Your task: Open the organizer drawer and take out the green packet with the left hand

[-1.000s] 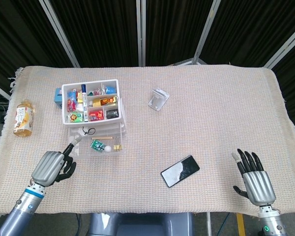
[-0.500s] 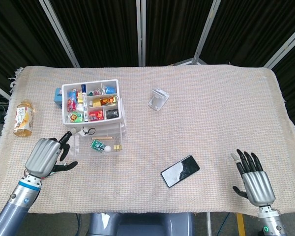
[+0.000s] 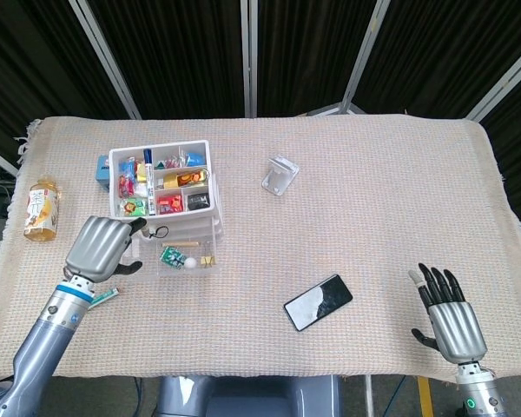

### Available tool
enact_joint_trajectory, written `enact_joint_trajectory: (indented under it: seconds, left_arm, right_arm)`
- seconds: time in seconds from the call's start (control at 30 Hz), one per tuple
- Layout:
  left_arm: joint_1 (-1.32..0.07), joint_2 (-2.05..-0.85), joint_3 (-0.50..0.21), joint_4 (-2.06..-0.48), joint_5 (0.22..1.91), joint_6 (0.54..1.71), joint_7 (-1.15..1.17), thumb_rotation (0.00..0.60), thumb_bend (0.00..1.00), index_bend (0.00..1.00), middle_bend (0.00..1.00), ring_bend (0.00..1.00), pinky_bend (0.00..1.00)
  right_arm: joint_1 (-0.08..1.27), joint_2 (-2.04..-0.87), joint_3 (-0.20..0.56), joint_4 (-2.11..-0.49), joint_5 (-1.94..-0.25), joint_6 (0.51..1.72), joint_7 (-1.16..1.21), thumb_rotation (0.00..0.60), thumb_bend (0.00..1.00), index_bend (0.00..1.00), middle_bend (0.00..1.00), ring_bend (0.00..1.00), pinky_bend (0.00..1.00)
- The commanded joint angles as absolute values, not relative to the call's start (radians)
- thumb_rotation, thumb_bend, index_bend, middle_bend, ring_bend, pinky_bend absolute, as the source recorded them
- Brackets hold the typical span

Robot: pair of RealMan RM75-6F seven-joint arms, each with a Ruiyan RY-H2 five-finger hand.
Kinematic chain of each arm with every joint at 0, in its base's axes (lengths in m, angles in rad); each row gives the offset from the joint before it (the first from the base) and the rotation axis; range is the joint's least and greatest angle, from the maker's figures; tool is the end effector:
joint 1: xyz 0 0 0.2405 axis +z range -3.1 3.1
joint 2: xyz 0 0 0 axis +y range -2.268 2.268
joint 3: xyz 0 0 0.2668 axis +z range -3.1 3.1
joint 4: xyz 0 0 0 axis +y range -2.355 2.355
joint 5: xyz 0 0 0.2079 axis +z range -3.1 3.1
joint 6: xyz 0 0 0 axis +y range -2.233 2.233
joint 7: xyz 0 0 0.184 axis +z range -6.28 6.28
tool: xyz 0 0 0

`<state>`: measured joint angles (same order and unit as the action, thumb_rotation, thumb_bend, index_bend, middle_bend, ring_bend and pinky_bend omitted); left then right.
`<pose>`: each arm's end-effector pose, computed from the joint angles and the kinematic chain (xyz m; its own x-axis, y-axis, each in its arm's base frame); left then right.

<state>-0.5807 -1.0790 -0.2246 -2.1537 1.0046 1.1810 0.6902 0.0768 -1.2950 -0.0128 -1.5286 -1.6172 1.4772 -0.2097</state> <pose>-0.1248 0.3245 0.1160 0.5227 0.1293 0.8427 0.8333 -0.2861 -0.4730 -0.3049 -0.2041 0.0944 0.5114 -0.0549 0.8576 -0.8549 -0.1340 0.5012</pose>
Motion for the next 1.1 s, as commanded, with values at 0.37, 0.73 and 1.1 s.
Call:
enact_joint_trajectory:
  seconds: [0.37,0.73,1.1]
  left_arm:
    - [-0.703,-1.174,-0.217,-2.094,0.883,1.163,0.843,0.6,0.02,0.54,1.0,0.97,0.79]
    - [-0.773,-1.21,-0.186,-2.085,0.787,1.161,0.953,0.6,0.02,0.5,1.0,0.97,0.79]
    - [-0.814,-1.242,-0.17,-2.067,0.713,1.193,0.989,0.6,0.02,0.47,1.0,0.97,0.79]
  right_arm:
    - [0.077,-1.288,-0.008,-1.532,-1.612,1.479,-0.193,0.6,0.0,0.0,0.0,0.0,0.0]
    - [0.077,-1.28,-0.006,-1.534,-1.609,1.481,-0.179,0.6,0.0,0.0,0.0,0.0,0.0]
    - [0.078,-1.28,-0.004,-1.533,-1.604,1.478,-0.171,0.6,0.0,0.0,0.0,0.0,0.0]
